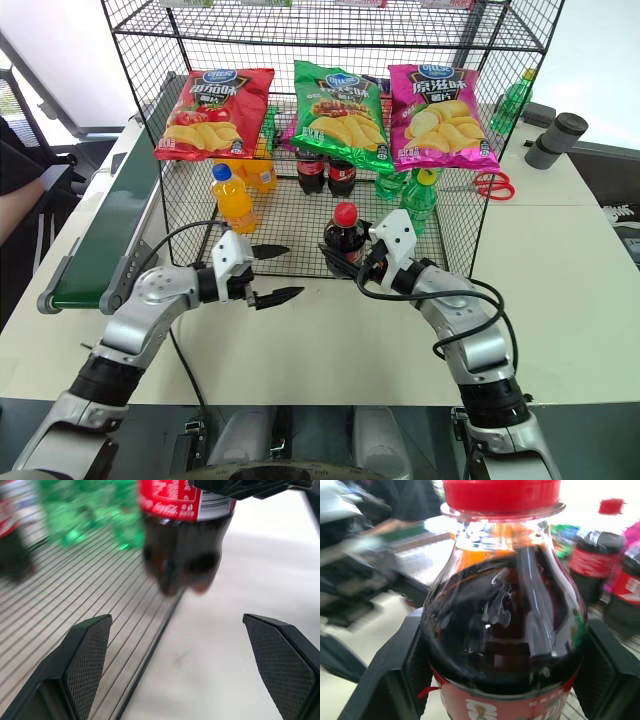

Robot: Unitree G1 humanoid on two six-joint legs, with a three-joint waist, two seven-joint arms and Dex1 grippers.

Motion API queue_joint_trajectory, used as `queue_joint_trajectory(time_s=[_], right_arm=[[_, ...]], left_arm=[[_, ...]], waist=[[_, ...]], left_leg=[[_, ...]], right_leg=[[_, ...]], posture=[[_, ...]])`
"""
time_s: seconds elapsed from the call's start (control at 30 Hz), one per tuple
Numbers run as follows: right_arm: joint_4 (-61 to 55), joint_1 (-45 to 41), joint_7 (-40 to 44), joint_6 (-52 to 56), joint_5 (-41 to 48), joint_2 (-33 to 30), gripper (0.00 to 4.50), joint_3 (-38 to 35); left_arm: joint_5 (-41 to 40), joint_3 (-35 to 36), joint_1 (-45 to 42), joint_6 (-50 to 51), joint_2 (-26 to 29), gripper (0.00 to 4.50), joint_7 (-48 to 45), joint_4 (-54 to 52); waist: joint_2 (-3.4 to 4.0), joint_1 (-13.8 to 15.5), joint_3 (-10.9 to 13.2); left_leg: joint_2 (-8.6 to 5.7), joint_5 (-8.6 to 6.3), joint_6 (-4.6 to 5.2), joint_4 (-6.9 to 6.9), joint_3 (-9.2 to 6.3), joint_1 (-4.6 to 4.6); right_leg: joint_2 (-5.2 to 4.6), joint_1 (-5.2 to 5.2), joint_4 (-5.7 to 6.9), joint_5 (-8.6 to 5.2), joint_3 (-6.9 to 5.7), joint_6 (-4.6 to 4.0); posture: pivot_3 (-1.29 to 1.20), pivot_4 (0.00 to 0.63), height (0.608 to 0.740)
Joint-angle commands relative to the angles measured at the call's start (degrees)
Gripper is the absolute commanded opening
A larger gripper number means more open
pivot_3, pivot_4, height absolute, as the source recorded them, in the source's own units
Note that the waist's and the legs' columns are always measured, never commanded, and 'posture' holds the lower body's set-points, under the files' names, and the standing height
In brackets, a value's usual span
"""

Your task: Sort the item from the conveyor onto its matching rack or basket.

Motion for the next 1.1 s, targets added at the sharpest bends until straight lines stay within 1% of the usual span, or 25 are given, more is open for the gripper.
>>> queue_joint_trajectory(time_s=[0.03,0.17,0.23,0.33,0.47,0.63,0.8,0.83,0.87,1.0,1.1], right_arm=[[5.0,-3.3,-4.4,-6.0,-3.2,3.9,3.02,-1.0],[17.9,-9.5,-10.3,-11.7,-7.5,8.9,3.02,-1.5],[23.8,-12.5,-12.4,-14.2,-8.9,10.5,3.02,-2.1],[30.6,-16.1,-13.5,-17.3,-8.3,12.6,3.02,-3.7],[38.4,-19.7,-13.8,-21.2,-9.4,14.5,3.02,-4.0],[44.9,-22.6,-12.9,-24.6,-9.8,16.2,3.02,-4.2],[46.5,-23.3,-10.9,-25.4,-9.1,16.6,3.02,-4.5],[46.5,-23.2,-10.6,-25.5,-9.0,16.6,4.05,-4.5],[46.2,-22.9,-10.6,-25.7,-9.3,16.5,4.42,-4.5],[42.6,-20.8,-10.5,-27.3,-11.5,14.7,4.47,-3.4],[35.9,-17.0,-9.1,-26.5,-12.4,12.1,4.47,-2.7]], left_arm=[[-0.8,3.5,1.5,0.1,0.1,4.46,2.7,-3.3],[-1.9,5.7,3.4,1.7,-0.5,4.46,5.3,-6.1],[-2.3,6.3,4.2,2.3,-0.7,4.46,6.2,-7.4],[-2.4,7.1,5.3,2.3,-0.7,4.46,7.0,-8.8],[-2.7,7.9,6.1,3.0,-0.6,4.46,8.0,-10.3],[-2.5,8.1,6.7,3.5,-0.9,4.46,8.7,-11.1],[-2.0,7.7,7.0,3.1,-0.9,4.46,8.8,-10.9],[-2.0,7.7,6.9,3.1,-1.0,4.50,8.8,-10.9],[-2.0,7.6,6.8,3.2,-1.1,4.50,8.9,-10.9],[-1.9,7.2,6.1,3.6,-1.5,4.50,9.2,-11.0],[-1.9,7.0,5.6,3.9,-1.7,4.50,9.3,-11.1]], waist=[[0.00,0.0,0.0],[0.01,-0.3,0.0],[0.02,-0.4,0.0],[0.02,-0.3,0.0],[0.02,-0.4,0.0],[0.03,-0.5,0.0],[0.04,-0.6,0.0],[0.04,-0.6,0.0],[0.04,-0.6,0.0],[0.04,-0.6,0.0],[0.04,-0.3,0.0]], left_leg=[[0.00,0.00,0.00,0.00,0.00,0.00],[0.00,0.01,-0.01,0.00,0.04,0.00],[0.00,0.01,-0.03,-0.01,0.08,0.02],[-0.01,0.02,-0.04,-0.02,0.08,0.02],[-0.04,0.02,-0.04,-0.03,0.11,0.01],[-0.05,0.03,-0.06,-0.03,0.12,0.07],[-0.04,0.03,-0.06,-0.03,0.12,0.07],[-0.04,0.03,-0.06,-0.03,0.12,0.07],[-0.04,0.03,-0.06,-0.04,0.12,0.07],[-0.05,0.03,-0.07,-0.04,0.12,0.07],[-0.07,0.03,-0.07,-0.04,0.12,0.07]], right_leg=[[0.00,0.00,0.01,0.00,0.00,0.00],[-0.02,-0.04,0.07,0.00,0.02,0.00],[-0.06,-0.07,0.12,0.00,0.04,0.00],[-0.22,-0.07,0.14,0.00,0.03,0.00],[-0.29,-0.07,0.12,0.00,0.03,0.00],[-0.32,-0.06,0.17,0.01,0.03,0.01],[-0.34,-0.06,0.18,0.01,0.03,0.01],[-0.35,-0.06,0.19,0.01,0.02,0.01],[-0.35,-0.06,0.19,0.01,0.03,0.01],[-0.39,-0.06,0.19,0.01,0.03,0.00],[-0.44,-0.05,0.18,0.01,0.01,0.00]], posture=[[0.00,0.150,0.740],[0.00,0.150,0.740],[0.00,0.150,0.740],[0.00,0.150,0.740],[0.00,0.150,0.740],[0.00,0.150,0.740],[0.00,0.150,0.740],[0.00,0.150,0.740],[0.00,0.150,0.740],[0.00,0.150,0.740],[0.00,0.150,0.740]])
